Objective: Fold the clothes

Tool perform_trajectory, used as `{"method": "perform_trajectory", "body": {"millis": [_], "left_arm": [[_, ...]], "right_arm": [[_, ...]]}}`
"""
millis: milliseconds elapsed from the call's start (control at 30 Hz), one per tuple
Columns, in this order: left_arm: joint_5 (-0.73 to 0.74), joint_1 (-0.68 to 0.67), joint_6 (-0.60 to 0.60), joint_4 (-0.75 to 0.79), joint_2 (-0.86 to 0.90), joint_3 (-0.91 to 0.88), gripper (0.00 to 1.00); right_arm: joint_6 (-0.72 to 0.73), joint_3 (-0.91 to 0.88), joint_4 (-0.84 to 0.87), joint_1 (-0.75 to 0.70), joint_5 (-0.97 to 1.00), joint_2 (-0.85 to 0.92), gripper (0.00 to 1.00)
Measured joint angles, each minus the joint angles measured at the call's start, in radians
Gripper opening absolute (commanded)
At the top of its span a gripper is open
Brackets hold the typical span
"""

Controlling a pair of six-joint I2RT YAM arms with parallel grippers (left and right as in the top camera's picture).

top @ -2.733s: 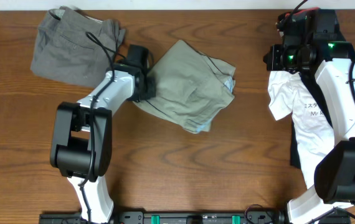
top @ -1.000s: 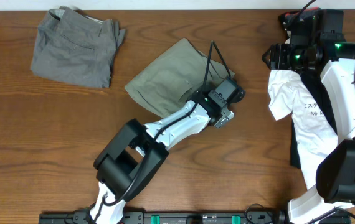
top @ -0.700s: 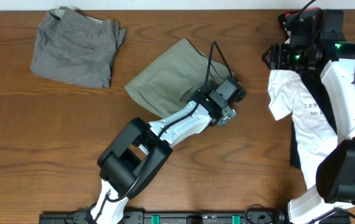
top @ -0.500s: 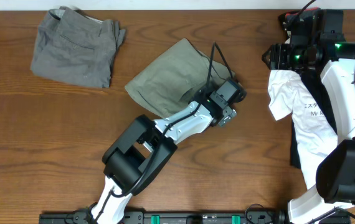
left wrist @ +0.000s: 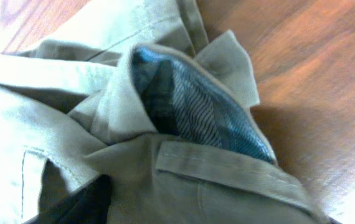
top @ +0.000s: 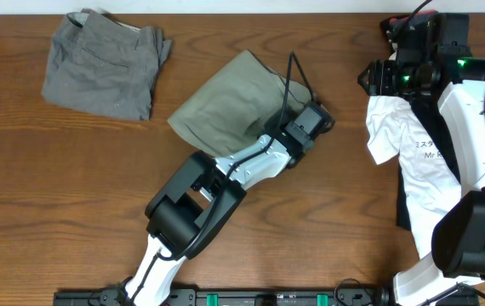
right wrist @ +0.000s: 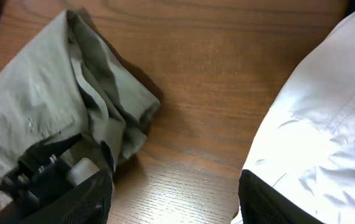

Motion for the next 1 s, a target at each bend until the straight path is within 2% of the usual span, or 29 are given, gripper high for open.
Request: {"method": "perform_trajectory", "body": {"millis": [67, 167, 200, 400, 700, 1000], "left_arm": [[-0.013, 0.007, 0.005, -0.004, 0.005, 0.000, 0.37], [-0.027, 0.013, 0.011, -0.008, 0.013, -0.001, 0.10], [-0.034, 0.013, 0.015, -0.010, 0.016, -0.001, 0.06], [-0.062, 0.012, 0.027, -0.017, 0.019, -0.001, 0.06], [-0.216, 0.014, 0.027, -0.067, 0.003, -0.021, 0.06], [-0.264, 0.021, 0.027, -0.085, -0.226, -0.039, 0.06]], "right_arm": [[0.000, 0.000, 0.000, 0.000, 0.000, 0.000, 0.63], [0.000, 0.000, 0.000, 0.000, 0.000, 0.000, 0.63], [0.000, 0.000, 0.000, 0.000, 0.000, 0.000, 0.63], [0.000, 0.000, 0.000, 0.000, 0.000, 0.000, 0.63], [0.000, 0.000, -0.003, 0.000, 0.000, 0.000, 0.63], [0.000, 0.000, -0.003, 0.000, 0.000, 0.000, 0.63]]}}
